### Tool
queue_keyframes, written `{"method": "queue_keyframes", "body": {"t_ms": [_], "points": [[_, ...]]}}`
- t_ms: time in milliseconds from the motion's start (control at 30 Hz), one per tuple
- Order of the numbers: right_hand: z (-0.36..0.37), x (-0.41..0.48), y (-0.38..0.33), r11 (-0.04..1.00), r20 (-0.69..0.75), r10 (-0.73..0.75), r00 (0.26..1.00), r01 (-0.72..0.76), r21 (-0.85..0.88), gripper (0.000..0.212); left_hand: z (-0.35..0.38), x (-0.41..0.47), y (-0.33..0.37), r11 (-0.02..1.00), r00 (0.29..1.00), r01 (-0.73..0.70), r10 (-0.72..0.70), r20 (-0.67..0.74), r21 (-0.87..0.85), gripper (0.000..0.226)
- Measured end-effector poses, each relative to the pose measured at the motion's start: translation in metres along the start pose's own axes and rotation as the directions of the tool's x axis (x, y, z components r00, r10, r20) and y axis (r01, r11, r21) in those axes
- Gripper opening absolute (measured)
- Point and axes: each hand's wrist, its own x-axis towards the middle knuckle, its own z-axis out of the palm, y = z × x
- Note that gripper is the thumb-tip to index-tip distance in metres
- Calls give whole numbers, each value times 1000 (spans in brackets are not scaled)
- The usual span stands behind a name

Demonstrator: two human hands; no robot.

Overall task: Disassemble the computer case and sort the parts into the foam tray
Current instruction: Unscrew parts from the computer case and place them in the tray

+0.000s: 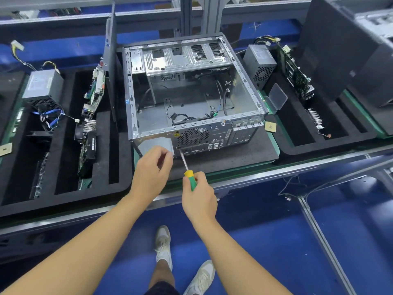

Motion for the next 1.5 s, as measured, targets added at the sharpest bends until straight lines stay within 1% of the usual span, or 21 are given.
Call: {"method": "queue_keyframes", "body": {"t_ms": [33, 67, 100, 133, 167, 200, 233, 300, 333, 367, 433, 467, 600, 733, 800, 867, 933, 1000, 1167, 1333, 1500], "points": [[-2, 1, -2, 997, 59, 6, 998, -10, 77, 24, -7, 8, 8, 982, 983, -184, 185, -12, 36, 18], [-4, 3, -4, 976, 148, 54, 987, -84, 203, 24, -13, 19, 15, 936, 939, -340, 344, -28, 92, 13], [-7, 6, -7, 931, 247, 127, 961, -202, 305, 26, -20, 33, 21, 884, 893, -439, 450, -34, 162, 9], [-10, 9, -10, 866, 344, 214, 914, -340, 365, 30, -26, 49, 27, 845, 869, -478, 495, -13, 239, 14], [-14, 12, -10, 790, 439, 279, 854, -464, 400, 34, -32, 65, 32, 821, 873, -478, 483, 64, 311, 29], [-18, 13, -10, 718, 523, 295, 800, -547, 431, 37, -37, 80, 34, 810, 895, -446, 397, 205, 381, 47], [-20, 14, -9, 667, 586, 269, 764, -587, 458, 38, -40, 93, 35, 796, 897, -399, 235, 375, 455, 66], [-24, 15, -5, 633, 646, 196, 737, -598, 491, 35, -39, 112, 36, 778, 790, -314, -103, 604, 544, 86], [-27, 15, -5, 649, 648, 161, 744, -575, 498, 30, -36, 117, 35, 782, 731, -289, -193, 655, 552, 81], [-29, 15, -4, 683, 629, 132, 766, -530, 502, 22, -33, 121, 35, 791, 703, -281, -216, 678, 544, 66], [-29, 14, -4, 751, 567, 104, 817, -438, 494, 10, -27, 122, 35, 795, 726, -312, -154, 670, 521, 29], [-29, 13, -4, 778, 539, 120, 834, -416, 470, 15, -25, 123, 35, 796, 740, -321, -127, 661, 513, 25], [-34, 11, -8, 859, 491, 172, 854, -374, 350, 23, -27, 127, 36, 816, 700, -319, -139, 700, 482, 28], [-40, 11, -13, 718, 604, 235, 762, -555, 420, 26, -26, 132, 31, 827, 657, -324, -152, 739, 458, 29], [-38, 8, -11, 699, 625, 226, 747, -571, 430, 28, -25, 133, 28, 831, 655, -330, -141, 743, 448, 29], [-35, 4, -8, 731, 581, 220, 783, -527, 433, 21, -25, 133, 26, 838, 654, -321, -141, 743, 442, 26], [-31, 1, -5, 800, 506, 200, 839, -438, 410, 5, -24, 134, 24, 848, 658, -307, -139, 740, 432, 24], [-28, 1, -5, 818, 451, 216, 866, -413, 400, 19, -23, 134, 23, 856, 657, -298, -138, 741, 423, 24], [-26, -3, -16, 816, 477, 273, 836, -463, 345, 32, -22, 134, 22, 861, 653, -283, -149, 742, 423, 23], [-29, -4, -18, 744, 464, 356, 811, -546, 385, 33, -23, 134, 23, 871, 643, -270, -154, 751, 410, 21], [-35, -6, -9, 830, 428, 229, 874, -405, 384, 19, -23, 134, 22, 867, 648, -264, -165, 744, 422, 23]]}}
